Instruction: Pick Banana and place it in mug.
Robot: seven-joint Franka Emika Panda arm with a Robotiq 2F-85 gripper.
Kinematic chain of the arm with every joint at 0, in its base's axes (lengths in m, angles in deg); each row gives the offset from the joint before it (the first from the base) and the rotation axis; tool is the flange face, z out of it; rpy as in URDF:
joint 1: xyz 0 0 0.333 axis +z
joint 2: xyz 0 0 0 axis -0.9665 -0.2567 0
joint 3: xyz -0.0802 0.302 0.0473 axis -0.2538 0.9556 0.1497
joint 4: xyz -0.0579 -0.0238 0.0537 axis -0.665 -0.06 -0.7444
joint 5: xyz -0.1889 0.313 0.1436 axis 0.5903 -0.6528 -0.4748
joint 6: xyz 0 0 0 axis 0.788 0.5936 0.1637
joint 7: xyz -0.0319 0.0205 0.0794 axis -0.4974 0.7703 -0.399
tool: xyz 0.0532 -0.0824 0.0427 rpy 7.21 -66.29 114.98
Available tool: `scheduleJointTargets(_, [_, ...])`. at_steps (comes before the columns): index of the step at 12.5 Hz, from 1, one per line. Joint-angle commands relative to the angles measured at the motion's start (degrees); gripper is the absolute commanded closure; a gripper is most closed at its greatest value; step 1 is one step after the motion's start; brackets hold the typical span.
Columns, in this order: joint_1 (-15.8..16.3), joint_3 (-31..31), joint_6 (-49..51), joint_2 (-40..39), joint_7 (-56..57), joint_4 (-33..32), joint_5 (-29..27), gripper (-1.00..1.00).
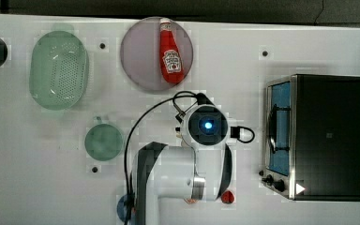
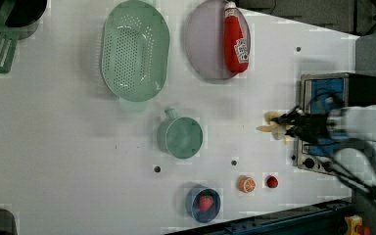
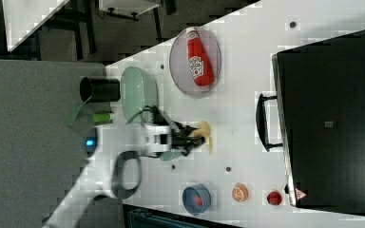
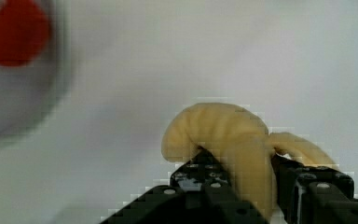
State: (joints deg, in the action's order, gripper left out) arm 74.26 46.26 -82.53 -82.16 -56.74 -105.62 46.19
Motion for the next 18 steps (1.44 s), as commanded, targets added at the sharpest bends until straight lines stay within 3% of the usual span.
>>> scheduleJointTargets(1, [0.3, -0.3, 12.6, 10.0, 0.1, 6.2, 1.3, 0.32])
scheduleJointTargets(4, [0.6, 0.6, 24.6, 14.8, 0.0, 12.5, 1.3, 0.32])
scheduleJointTargets(8, [2.4, 6.9, 29.0, 16.2, -6.7, 16.2, 1.2, 0.32])
scheduleJointTargets(11, [3.4, 14.0, 29.4, 15.8, -16.9, 16.1, 0.7, 0.32])
scheduleJointTargets(15, [3.9, 22.4, 28.7, 13.7, -24.6, 15.5, -5.6, 0.32])
scheduleJointTargets(18, [4.0, 26.5, 23.1, 10.7, -32.1, 12.8, -6.7, 0.32])
